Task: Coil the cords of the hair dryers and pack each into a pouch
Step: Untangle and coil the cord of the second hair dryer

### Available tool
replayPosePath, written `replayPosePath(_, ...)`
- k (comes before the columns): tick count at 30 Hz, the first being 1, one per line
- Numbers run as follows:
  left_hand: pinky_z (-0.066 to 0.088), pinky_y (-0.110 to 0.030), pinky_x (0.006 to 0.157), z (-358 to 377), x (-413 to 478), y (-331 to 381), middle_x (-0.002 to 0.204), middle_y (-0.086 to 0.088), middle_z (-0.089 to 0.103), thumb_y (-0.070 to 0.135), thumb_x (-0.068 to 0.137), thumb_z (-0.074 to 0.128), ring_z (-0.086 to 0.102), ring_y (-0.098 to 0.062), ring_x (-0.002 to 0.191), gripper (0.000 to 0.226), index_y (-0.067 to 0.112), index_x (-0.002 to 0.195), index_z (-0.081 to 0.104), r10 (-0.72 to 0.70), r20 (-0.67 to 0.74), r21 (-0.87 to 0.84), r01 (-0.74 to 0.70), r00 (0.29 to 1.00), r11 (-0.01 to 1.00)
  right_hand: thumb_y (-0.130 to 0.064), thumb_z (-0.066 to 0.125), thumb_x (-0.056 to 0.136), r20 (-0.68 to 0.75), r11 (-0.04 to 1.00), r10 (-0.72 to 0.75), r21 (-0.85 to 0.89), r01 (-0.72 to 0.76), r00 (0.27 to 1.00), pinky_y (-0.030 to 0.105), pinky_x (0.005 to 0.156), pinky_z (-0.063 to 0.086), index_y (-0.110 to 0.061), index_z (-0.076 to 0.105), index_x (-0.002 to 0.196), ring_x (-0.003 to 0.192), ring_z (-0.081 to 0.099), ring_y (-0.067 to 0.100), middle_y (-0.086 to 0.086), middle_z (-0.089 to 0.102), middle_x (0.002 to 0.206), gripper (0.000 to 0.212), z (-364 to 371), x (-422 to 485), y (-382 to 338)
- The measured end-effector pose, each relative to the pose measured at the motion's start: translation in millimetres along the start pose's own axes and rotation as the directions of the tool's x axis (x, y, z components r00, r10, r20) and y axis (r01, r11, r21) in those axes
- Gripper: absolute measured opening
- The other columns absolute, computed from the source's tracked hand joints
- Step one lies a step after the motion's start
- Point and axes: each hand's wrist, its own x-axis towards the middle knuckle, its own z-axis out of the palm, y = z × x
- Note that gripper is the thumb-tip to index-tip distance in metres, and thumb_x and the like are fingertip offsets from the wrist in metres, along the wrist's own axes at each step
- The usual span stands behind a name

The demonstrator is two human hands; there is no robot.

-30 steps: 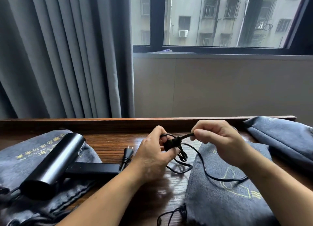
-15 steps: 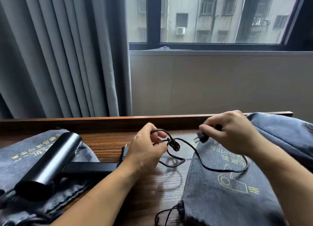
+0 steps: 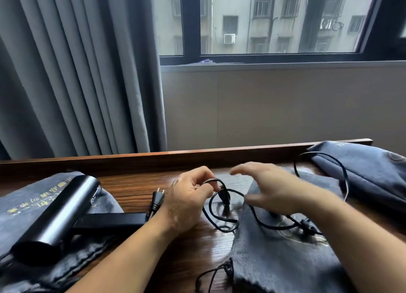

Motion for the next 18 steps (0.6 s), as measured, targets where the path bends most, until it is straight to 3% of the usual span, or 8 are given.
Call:
replayPosePath(2,0.049,-0.039,0.073,0,-1,0,0.076,-0.004,0.068,0.044,0.073,0.053,0.061,-0.019,0.074,0.026,0.024,0.079,0.067,0.055,0.043,0.035,-0.056,0.998,0.998,-0.029,0.069,0.089,0.020,0.998,-0.048,0.039,0.047,0.999,0.017,0.110,0.030,-0.030,0.037,0.153,0.138,0.043,0.010,-0.011,0.050,0.150,0.071,20,10,-10)
replayPosePath(4,0.049,-0.028,0.080,-1,-1,-3,0.087,0.001,0.070,0.045,0.081,0.054,0.065,-0.010,0.085,0.026,0.025,0.081,0.070,0.077,0.054,-0.026,-0.075,0.996,0.997,-0.030,0.068,0.090,-0.047,0.998,-0.066,-0.012,0.066,0.997,0.029,0.103,0.044,-0.033,0.047,0.146,0.124,0.057,0.017,-0.006,0.065,0.132,0.059,35,19,-10)
replayPosePath(6,0.047,-0.028,0.094,-2,-1,-8,0.103,-0.001,0.070,0.051,0.090,0.045,0.065,-0.016,0.103,0.042,0.021,0.080,0.073,0.073,0.007,-0.127,-0.072,0.997,0.989,-0.031,0.065,0.093,-0.146,0.995,-0.085,-0.059,0.077,0.986,0.032,0.089,0.050,-0.034,0.065,0.127,0.106,0.065,0.019,-0.005,0.075,0.109,0.034,36,21,-9)
replayPosePath(8,0.044,-0.027,0.099,-3,2,-13,0.109,-0.002,0.070,0.047,0.094,0.039,0.063,-0.017,0.109,0.047,0.014,0.084,0.071,0.075,-0.055,-0.094,-0.080,0.996,0.992,-0.025,0.067,0.093,-0.222,0.990,-0.076,0.102,0.101,0.972,0.028,0.082,0.051,-0.032,0.074,0.111,0.086,0.070,0.013,-0.006,0.078,0.091,0.020,32,22,-9)
replayPosePath(11,0.048,-0.032,0.093,-3,8,-16,0.104,0.012,0.071,0.036,0.080,0.054,0.066,-0.009,0.101,0.021,0.027,0.097,0.062,-0.079,-0.048,-0.014,0.078,0.996,0.997,-0.013,0.069,0.093,-0.331,0.881,0.007,0.448,0.151,0.944,0.032,0.071,0.057,-0.027,0.077,0.094,0.066,0.068,0.009,-0.005,0.073,0.071,0.016,29,18,-9)
replayPosePath(13,0.052,-0.033,0.093,-3,9,-18,0.104,0.016,0.073,0.034,0.076,0.060,0.067,-0.001,0.101,0.031,0.037,0.108,0.059,-0.085,0.018,0.054,0.084,0.996,0.995,-0.006,0.067,0.094,-0.376,0.752,0.055,0.625,0.209,0.925,0.028,0.068,0.057,-0.020,0.077,0.092,0.071,0.070,0.013,-0.002,0.075,0.076,0.017,25,16,-13)
replayPosePath(16,0.053,-0.041,0.095,-2,6,-16,0.108,0.013,0.073,0.043,0.087,0.068,0.068,-0.006,0.104,0.036,0.041,0.122,0.062,-0.019,0.090,0.103,0.009,0.996,0.995,0.004,0.062,0.094,-0.397,0.557,0.059,0.775,0.300,0.916,0.026,0.071,0.055,-0.013,0.076,0.091,0.079,0.072,0.017,0.005,0.076,0.084,0.022,20,16,-19)
replayPosePath(18,0.053,-0.045,0.093,-3,7,-15,0.102,0.010,0.069,0.053,0.089,0.066,0.066,-0.011,0.100,0.036,0.045,0.124,0.062,0.015,0.037,0.133,-0.020,0.999,0.991,0.003,0.063,0.094,-0.447,0.553,0.046,0.756,0.350,0.893,0.031,0.071,0.057,-0.019,0.077,0.090,0.084,0.072,0.023,0.004,0.076,0.091,0.026,20,18,-19)
